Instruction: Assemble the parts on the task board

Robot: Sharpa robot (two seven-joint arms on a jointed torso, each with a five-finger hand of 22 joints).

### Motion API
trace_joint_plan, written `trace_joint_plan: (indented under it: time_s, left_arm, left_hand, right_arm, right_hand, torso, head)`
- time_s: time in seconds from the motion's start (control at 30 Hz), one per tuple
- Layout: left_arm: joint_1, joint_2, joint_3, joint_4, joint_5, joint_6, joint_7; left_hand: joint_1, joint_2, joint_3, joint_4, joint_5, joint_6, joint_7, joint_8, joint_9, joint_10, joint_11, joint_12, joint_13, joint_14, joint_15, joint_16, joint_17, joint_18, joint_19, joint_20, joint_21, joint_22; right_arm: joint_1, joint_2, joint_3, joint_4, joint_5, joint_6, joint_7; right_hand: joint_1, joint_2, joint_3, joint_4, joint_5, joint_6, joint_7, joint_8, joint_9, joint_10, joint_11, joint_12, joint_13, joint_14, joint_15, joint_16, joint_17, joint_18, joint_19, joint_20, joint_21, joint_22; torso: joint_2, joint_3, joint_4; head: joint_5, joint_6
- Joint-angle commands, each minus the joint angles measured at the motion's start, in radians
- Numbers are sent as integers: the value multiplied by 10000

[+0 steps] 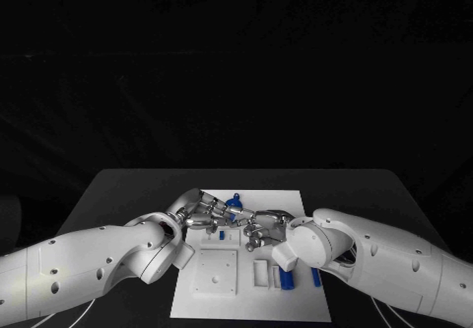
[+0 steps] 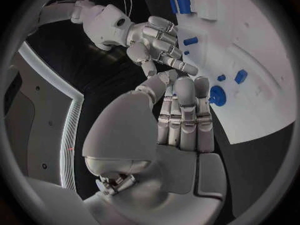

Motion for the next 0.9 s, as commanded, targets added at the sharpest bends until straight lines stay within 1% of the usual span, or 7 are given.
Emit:
trace_joint_plan:
  time_s: [0.03, 0.3, 0.73, 0.77, 0.8, 0.87, 0.9]
  left_arm:
    - [17, 24, 11, 34, -19, 143, 145]
    - [17, 32, 14, 48, -19, 161, 140]
    - [17, 43, 16, 83, -19, 217, 146]
    - [17, 42, 16, 85, -19, 218, 145]
    - [17, 40, 16, 85, -19, 215, 145]
    - [18, 28, 17, 79, -19, 210, 151]
    - [18, 19, 18, 65, -19, 203, 157]
  left_hand:
    - [-51, 17, -10, -51, 32, -43, -9, 60, 7, -61, -23, -30, -13, -49, 19, -1, 17, 81, -72, 6, 16, 221]
    - [-82, 33, 6, -107, 31, -48, -7, 60, 7, -66, -20, -32, -14, -49, 20, 5, 21, 89, -91, 8, 69, 217]
    - [-78, 39, 15, -128, 34, -51, -7, 59, 7, -64, -20, -31, -13, -51, 19, 5, 21, 93, -97, 7, 84, 218]
    - [-78, 39, 15, -128, 34, -51, -7, 59, 7, -64, -20, -31, -13, -51, 19, 5, 21, 93, -97, 7, 84, 218]
    - [-78, 39, 15, -128, 34, -51, -7, 59, 7, -64, -20, -31, -13, -51, 19, 5, 21, 93, -97, 7, 84, 218]
    - [-78, 39, 15, -128, 34, -51, -7, 59, 7, -64, -20, -31, -13, -51, 19, 5, 21, 93, -97, 7, 84, 218]
    - [-78, 39, 15, -128, 34, -51, -7, 59, 7, -64, -20, -31, -13, -51, 19, 5, 21, 93, -97, 7, 84, 218]
  right_arm:
    - [-4, 9, 0, 3, 43, 363, 176]
    - [-5, 13, 0, -23, 36, 348, 284]
    - [-5, 18, 0, -76, 39, 269, 552]
    - [-5, 19, 0, -82, 40, 255, 578]
    - [-5, 16, 0, -86, 41, 247, 590]
    - [-5, -4, 0, -92, 25, 240, 607]
    - [-5, -26, 0, -94, -24, 249, 619]
  right_hand:
    - [163, 20, 23, -137, 75, 110, -8, 7, 12, -58, 7, 36, 10, -62, -18, 50, 18, 36, 179, 0, -50, 32]
    - [227, 139, 134, -377, 128, 213, -33, 13, 15, -31, -11, 45, 16, -55, -27, 68, 42, 24, 189, -9, -86, 121]
    - [272, 374, 842, -783, -56, 544, -107, 13, 14, 47, -71, 39, 44, -56, -63, 174, 197, -21, 207, -49, -158, 418]
    - [320, 438, 904, -806, -100, 613, -123, 11, 13, 58, -81, 49, 53, -51, -68, 189, 211, -20, 211, -50, -161, 429]
    - [404, 576, 1045, -835, -385, 693, -143, 7, 12, 72, -97, 62, 67, -47, -76, 209, 231, -23, 213, -55, -164, 441]
    - [430, 638, 1237, -858, -733, 686, -138, 2, 9, 73, -97, 60, 72, -50, -77, 217, 246, -31, 216, -61, -167, 460]
    - [274, 466, 1635, -858, -669, 657, -134, 2, 9, 67, -88, 47, 77, -50, -75, 220, 267, -31, 227, -58, -194, 507]
  torso:
    - [-2, 3, 1]
    - [-3, 4, 2]
    - [3, 0, 4]
    - [3, 2, 5]
    - [2, 3, 6]
    - [-3, 1, 3]
    - [-3, 0, 4]
  head:
    - [22, -13]
    - [24, -25]
    - [5, -31]
    - [6, -19]
    - [6, -17]
    - [8, -30]
    - [13, -38]
